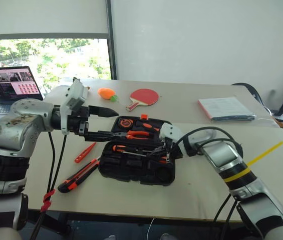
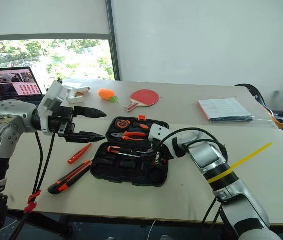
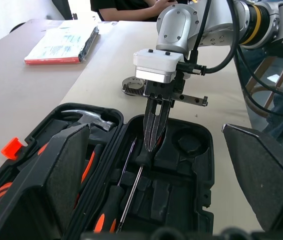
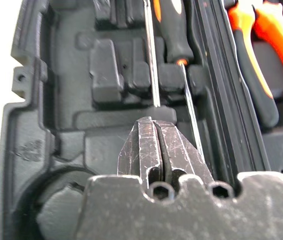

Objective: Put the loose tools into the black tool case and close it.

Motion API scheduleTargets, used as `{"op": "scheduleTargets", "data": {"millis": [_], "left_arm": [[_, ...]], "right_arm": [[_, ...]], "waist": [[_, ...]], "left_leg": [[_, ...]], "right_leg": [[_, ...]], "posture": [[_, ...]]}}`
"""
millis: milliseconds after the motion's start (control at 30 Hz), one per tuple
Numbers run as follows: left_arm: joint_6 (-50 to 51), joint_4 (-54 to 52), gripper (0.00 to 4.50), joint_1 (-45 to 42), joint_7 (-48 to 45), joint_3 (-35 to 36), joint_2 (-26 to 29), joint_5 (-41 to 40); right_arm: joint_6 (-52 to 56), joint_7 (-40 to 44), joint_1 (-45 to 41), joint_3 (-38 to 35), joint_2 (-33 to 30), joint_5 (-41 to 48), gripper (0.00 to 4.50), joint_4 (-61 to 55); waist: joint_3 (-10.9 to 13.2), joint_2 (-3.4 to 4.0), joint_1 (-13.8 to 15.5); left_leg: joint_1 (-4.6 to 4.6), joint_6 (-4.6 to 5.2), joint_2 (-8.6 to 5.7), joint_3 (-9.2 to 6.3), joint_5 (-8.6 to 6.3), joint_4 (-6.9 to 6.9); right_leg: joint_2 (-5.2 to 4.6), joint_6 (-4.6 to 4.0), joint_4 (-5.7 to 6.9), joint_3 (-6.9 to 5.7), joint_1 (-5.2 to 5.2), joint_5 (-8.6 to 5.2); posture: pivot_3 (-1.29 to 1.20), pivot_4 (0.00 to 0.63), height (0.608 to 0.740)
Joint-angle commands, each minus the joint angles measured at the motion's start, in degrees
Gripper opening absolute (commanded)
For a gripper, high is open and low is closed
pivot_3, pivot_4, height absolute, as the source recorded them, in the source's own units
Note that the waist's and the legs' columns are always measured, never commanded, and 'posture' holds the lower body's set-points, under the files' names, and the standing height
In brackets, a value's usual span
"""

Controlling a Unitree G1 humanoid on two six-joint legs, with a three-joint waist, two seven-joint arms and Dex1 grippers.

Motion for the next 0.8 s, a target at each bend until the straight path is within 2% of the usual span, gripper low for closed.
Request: {"op": "scheduleTargets", "data": {"millis": [33,800], "left_arm": [[-0.63,-1.49,4.5,-0.12,-0.14,1.03,0.96,-0.64],[-1.17,-0.53,4.5,-0.71,-0.31,0.07,0.61,0.28]], "right_arm": [[-1.77,-0.67,-0.71,-0.42,0.56,-0.64,0.02,1.1],[-4.23,-0.83,1.92,3.1,3.62,-4.65,0.02,4.4]], "waist": [[0.0,0.0,-0.01],[0.0,0.01,-1.33]], "left_leg": [[0.0,0.0,0.0,0.0,0.0,0.0],[0.11,-0.02,0.01,-0.02,0.01,0.0]], "right_leg": [[0.0,0.0,0.0,0.0,0.0,0.0],[0.02,-0.03,0.23,0.01,0.02,-0.01]], "posture": [[0.0,0.15,0.736],[0.0,0.15,0.736]]}}
